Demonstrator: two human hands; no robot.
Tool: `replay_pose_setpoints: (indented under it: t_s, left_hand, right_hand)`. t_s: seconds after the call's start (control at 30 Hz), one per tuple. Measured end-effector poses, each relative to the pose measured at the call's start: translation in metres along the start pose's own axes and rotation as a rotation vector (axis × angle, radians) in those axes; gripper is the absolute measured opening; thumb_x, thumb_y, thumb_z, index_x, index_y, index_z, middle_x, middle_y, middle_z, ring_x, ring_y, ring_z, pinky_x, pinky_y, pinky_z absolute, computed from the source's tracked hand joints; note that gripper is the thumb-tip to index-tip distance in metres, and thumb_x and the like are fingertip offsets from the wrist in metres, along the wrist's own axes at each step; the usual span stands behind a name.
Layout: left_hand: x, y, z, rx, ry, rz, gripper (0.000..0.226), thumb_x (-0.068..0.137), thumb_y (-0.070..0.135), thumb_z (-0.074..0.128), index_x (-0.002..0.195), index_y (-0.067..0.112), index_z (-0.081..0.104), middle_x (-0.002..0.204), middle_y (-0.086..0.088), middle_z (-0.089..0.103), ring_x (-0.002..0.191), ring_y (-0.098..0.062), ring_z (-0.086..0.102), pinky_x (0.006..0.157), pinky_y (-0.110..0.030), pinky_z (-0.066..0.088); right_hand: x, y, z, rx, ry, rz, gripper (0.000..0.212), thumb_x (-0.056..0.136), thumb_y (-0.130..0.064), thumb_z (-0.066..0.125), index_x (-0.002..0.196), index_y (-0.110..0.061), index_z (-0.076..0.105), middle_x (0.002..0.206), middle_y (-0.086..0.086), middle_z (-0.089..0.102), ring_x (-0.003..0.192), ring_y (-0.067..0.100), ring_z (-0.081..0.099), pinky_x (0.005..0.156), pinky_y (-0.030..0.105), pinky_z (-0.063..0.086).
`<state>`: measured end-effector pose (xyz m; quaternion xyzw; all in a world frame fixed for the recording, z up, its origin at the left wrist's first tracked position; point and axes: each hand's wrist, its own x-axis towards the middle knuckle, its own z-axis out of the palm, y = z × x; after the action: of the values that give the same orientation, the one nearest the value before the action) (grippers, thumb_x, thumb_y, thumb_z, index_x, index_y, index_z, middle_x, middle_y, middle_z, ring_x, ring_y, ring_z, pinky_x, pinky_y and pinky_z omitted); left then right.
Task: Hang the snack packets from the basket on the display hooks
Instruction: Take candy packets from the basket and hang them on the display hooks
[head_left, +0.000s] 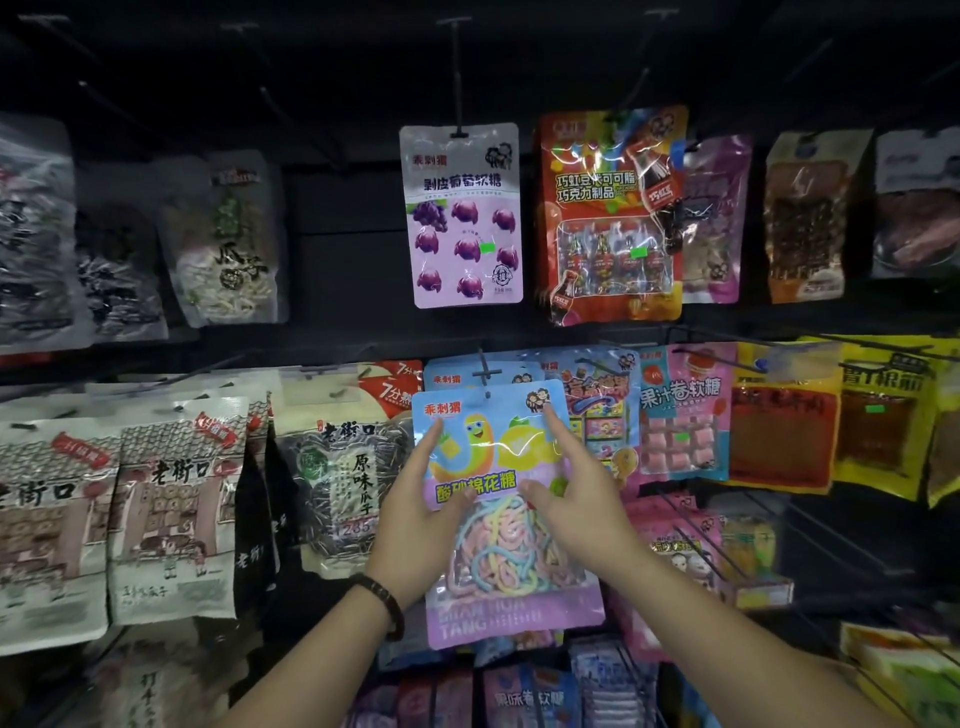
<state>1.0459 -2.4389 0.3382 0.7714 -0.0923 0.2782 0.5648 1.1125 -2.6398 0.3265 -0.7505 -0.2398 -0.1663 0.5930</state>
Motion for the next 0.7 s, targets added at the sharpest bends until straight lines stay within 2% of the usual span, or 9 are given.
replay_pose_setpoints:
  t_s: [0.07, 0.13, 0.2, 0.27, 0.33, 0.37, 0.47, 0.6, 0.7]
  left_hand:
    - [0.004, -0.004, 0.000, 0.032, -0.001, -0.007, 0.084, 0.095, 0.008, 0.074, 0.158, 0.048, 0.034, 0.156, 0.027, 0.041, 0.138, 0.017, 0.041, 0.113, -0.025, 0.048]
    - [0.012, -0.006, 0.001, 0.080, -0.008, -0.019, 0.085, 0.095, 0.011, 0.075, 0.159, 0.046, 0.032, 0.156, 0.026, 0.040, 0.130, 0.023, 0.042, 0.102, -0.009, 0.046]
    - [0.023, -0.007, 0.001, 0.129, -0.019, -0.040, 0.086, 0.094, 0.014, 0.077, 0.162, 0.040, 0.029, 0.161, 0.017, 0.038, 0.141, 0.003, 0.042, 0.110, -0.019, 0.046]
    - [0.035, -0.008, 0.002, 0.172, -0.027, -0.074, 0.088, 0.094, 0.016, 0.078, 0.163, 0.035, 0.027, 0.160, 0.004, 0.040, 0.144, -0.016, 0.046, 0.117, -0.042, 0.045]
    - [0.045, -0.008, 0.006, 0.239, -0.002, -0.094, 0.090, 0.093, 0.015, 0.077, 0.164, 0.033, 0.025, 0.152, -0.002, 0.043, 0.139, -0.020, 0.049, 0.116, -0.040, 0.044]
    - [0.049, -0.008, 0.009, 0.279, 0.015, -0.094, 0.092, 0.092, 0.013, 0.077, 0.165, 0.032, 0.024, 0.147, -0.004, 0.043, 0.136, -0.022, 0.049, 0.112, -0.035, 0.045]
    - [0.063, -0.008, 0.017, 0.342, 0.001, -0.121, 0.103, 0.088, 0.011, 0.074, 0.167, 0.031, 0.012, 0.142, -0.013, 0.037, 0.134, -0.029, 0.045, 0.111, -0.037, 0.047]
    - [0.074, -0.010, 0.030, 0.363, -0.031, -0.235, 0.107, 0.092, 0.029, 0.073, 0.165, 0.038, -0.005, 0.155, -0.018, 0.020, 0.142, -0.039, 0.039, 0.115, -0.049, 0.045]
    - [0.072, -0.015, 0.035, 0.337, -0.038, -0.231, 0.110, 0.092, 0.027, 0.073, 0.164, 0.039, -0.010, 0.161, -0.019, 0.013, 0.149, -0.038, 0.030, 0.121, -0.049, 0.037]
  right_hand:
    - [0.002, -0.001, 0.000, -0.020, -0.020, -0.002, 0.091, 0.097, -0.017, 0.076, 0.160, -0.057, 0.025, 0.153, -0.033, 0.028, 0.126, -0.018, 0.043, 0.089, 0.008, 0.050]
    - [0.008, -0.005, 0.001, -0.065, -0.029, 0.017, 0.090, 0.097, -0.018, 0.075, 0.161, -0.055, 0.024, 0.159, -0.029, 0.029, 0.125, -0.013, 0.047, 0.101, 0.034, 0.055]
    - [0.017, -0.008, 0.003, -0.106, -0.015, 0.025, 0.090, 0.098, -0.016, 0.074, 0.165, -0.047, 0.023, 0.169, -0.018, 0.030, 0.146, 0.003, 0.039, 0.116, 0.045, 0.047]
    - [0.028, -0.007, 0.006, -0.169, 0.000, 0.025, 0.090, 0.099, -0.015, 0.073, 0.167, -0.040, 0.019, 0.171, -0.009, 0.030, 0.156, 0.016, 0.031, 0.122, 0.041, 0.037]
    - [0.039, -0.005, 0.010, -0.244, -0.014, 0.057, 0.093, 0.099, -0.017, 0.071, 0.168, -0.039, 0.012, 0.168, 0.000, 0.031, 0.143, 0.014, 0.043, 0.112, 0.034, 0.043]
    - [0.044, -0.003, 0.013, -0.278, -0.030, 0.082, 0.097, 0.099, -0.017, 0.071, 0.168, -0.041, 0.008, 0.165, 0.003, 0.032, 0.124, 0.007, 0.051, 0.098, 0.028, 0.048]
    - [0.062, 0.004, 0.020, -0.388, -0.080, 0.143, 0.108, 0.095, -0.019, 0.071, 0.166, -0.046, -0.006, 0.158, 0.008, 0.030, 0.081, 0.001, 0.046, 0.063, 0.016, 0.036]
    - [0.075, 0.009, 0.023, -0.461, -0.100, 0.184, 0.116, 0.093, -0.022, 0.073, 0.161, -0.054, -0.015, 0.163, 0.013, 0.024, 0.077, 0.006, 0.044, 0.058, 0.023, 0.035]
    - [0.076, 0.012, 0.021, -0.450, -0.131, 0.187, 0.117, 0.093, -0.021, 0.075, 0.161, -0.055, -0.015, 0.168, 0.009, 0.018, 0.095, 0.016, 0.054, 0.061, 0.021, 0.043]
